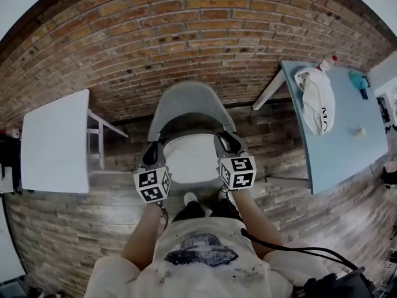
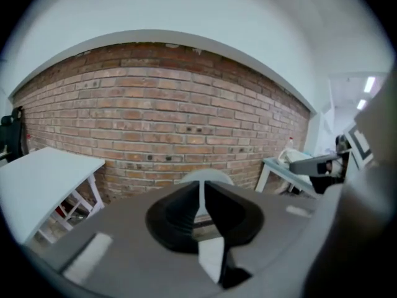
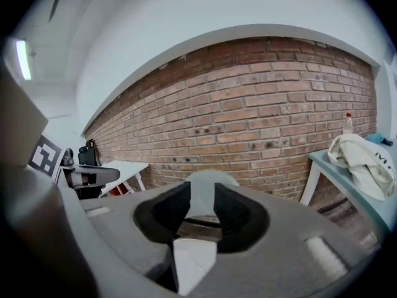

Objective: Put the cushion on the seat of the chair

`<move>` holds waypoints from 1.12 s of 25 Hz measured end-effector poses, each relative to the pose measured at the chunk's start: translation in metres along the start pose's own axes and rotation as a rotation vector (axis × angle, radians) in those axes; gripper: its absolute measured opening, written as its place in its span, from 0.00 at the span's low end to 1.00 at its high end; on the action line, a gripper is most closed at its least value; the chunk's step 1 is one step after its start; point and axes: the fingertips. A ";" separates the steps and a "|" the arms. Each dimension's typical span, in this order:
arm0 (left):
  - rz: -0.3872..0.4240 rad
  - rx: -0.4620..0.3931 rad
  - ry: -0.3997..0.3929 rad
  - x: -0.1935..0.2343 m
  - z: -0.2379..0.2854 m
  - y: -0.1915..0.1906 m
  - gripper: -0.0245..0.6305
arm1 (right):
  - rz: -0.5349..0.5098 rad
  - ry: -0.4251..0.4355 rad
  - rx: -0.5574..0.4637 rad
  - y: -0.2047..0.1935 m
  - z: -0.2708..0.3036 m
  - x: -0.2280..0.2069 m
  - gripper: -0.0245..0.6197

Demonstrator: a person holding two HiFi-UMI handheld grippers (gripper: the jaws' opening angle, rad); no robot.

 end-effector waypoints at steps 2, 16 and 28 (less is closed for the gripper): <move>0.005 -0.027 -0.018 -0.009 -0.007 0.019 0.06 | -0.006 0.020 -0.019 0.016 -0.010 0.008 0.22; 0.054 -0.164 -0.084 -0.046 -0.024 0.111 0.03 | -0.089 0.113 -0.161 0.101 -0.045 0.044 0.04; 0.040 -0.181 -0.095 -0.048 -0.020 0.118 0.02 | -0.115 0.134 -0.141 0.099 -0.043 0.048 0.04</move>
Point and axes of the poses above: the fingertips, and each gripper's own axes: z forward along the fingers, x to its left, y out of its top, and after that the axes turned 12 degrees about z, right-handed
